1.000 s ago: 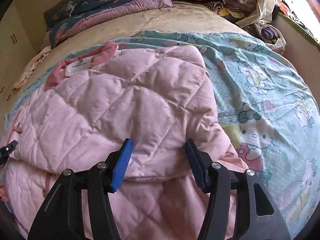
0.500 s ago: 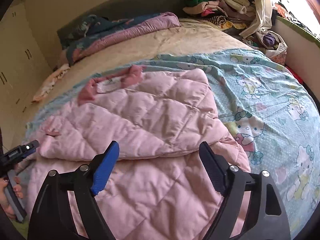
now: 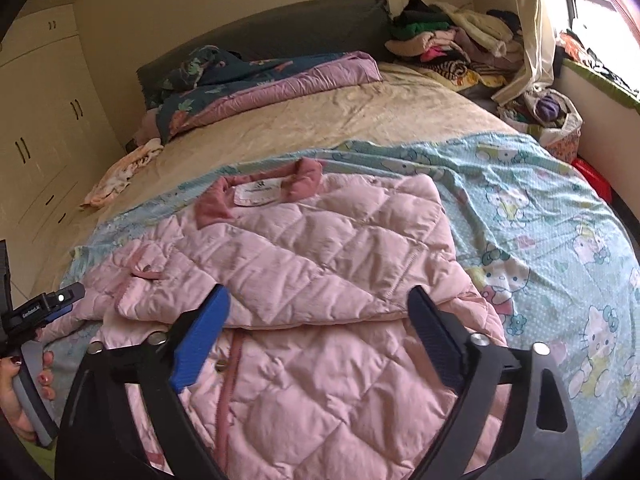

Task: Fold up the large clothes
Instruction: 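Open the left gripper and release the sleeve cuff, then move the left gripper to the other sleeve of the jacket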

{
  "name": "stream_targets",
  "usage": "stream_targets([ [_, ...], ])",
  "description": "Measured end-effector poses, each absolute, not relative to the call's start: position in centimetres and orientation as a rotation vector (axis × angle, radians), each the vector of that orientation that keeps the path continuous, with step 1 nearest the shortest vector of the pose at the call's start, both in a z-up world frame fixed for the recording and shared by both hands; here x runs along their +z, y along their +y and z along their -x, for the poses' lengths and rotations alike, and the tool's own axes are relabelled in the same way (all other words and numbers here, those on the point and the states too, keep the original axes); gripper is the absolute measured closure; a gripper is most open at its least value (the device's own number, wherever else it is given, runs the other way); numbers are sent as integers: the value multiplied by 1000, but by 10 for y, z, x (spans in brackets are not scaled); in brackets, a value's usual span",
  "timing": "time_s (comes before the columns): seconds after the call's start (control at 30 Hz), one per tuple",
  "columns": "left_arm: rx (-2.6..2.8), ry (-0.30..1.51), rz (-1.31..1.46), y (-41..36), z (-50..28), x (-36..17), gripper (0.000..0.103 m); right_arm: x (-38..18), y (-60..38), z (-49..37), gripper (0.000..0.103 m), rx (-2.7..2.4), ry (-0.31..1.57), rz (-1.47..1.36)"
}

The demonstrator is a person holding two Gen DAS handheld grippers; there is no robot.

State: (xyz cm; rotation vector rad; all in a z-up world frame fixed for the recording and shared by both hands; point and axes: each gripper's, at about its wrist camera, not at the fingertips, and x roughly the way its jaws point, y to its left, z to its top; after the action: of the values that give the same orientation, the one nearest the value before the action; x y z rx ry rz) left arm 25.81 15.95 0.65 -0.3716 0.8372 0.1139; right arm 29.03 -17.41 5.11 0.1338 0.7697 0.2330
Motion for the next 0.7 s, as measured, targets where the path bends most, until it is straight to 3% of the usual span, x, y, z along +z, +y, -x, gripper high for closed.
stream_targets([
  [0.7,288,778,441,236,-202,5,9,86,-74,-261,7,374,712,10],
])
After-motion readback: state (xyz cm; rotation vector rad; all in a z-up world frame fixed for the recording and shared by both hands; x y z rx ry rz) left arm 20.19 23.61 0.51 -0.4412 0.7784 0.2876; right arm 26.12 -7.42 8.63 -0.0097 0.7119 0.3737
